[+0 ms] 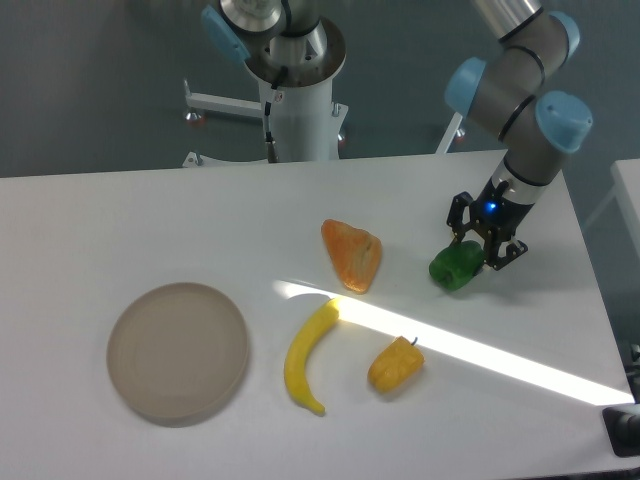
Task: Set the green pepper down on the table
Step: 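Open the gripper to release the green pepper and lift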
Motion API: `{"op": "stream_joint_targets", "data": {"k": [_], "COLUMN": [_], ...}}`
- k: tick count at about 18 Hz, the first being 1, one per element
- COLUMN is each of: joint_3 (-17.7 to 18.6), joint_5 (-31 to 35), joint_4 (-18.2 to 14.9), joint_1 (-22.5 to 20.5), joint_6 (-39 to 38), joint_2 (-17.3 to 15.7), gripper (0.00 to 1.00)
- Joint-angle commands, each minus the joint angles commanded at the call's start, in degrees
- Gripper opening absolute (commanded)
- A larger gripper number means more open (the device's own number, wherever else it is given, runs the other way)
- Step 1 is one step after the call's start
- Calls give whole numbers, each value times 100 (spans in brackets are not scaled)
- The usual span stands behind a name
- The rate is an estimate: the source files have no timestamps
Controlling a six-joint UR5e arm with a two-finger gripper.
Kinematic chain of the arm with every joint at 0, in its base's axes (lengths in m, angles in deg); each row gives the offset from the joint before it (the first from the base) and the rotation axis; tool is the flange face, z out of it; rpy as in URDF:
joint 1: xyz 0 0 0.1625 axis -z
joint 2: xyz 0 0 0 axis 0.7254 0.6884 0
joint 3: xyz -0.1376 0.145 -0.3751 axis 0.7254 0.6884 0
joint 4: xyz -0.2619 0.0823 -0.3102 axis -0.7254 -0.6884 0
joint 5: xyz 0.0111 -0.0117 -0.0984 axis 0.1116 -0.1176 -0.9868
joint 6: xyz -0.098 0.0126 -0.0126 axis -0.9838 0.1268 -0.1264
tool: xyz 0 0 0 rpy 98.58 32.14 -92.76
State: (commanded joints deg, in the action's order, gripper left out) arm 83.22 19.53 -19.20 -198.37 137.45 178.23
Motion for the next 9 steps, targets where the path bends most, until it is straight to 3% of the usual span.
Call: {"op": "stream_joint_targets", "data": {"k": [6, 7, 9], "joint_3": [-9, -9, -44], "joint_5": [9, 9, 0], "joint_4": [0, 0, 0], "joint_1": [-9, -9, -9], "joint_6": [-9, -9, -9], "joint_2": [18, 18, 18], "gripper": [38, 45, 76]}}
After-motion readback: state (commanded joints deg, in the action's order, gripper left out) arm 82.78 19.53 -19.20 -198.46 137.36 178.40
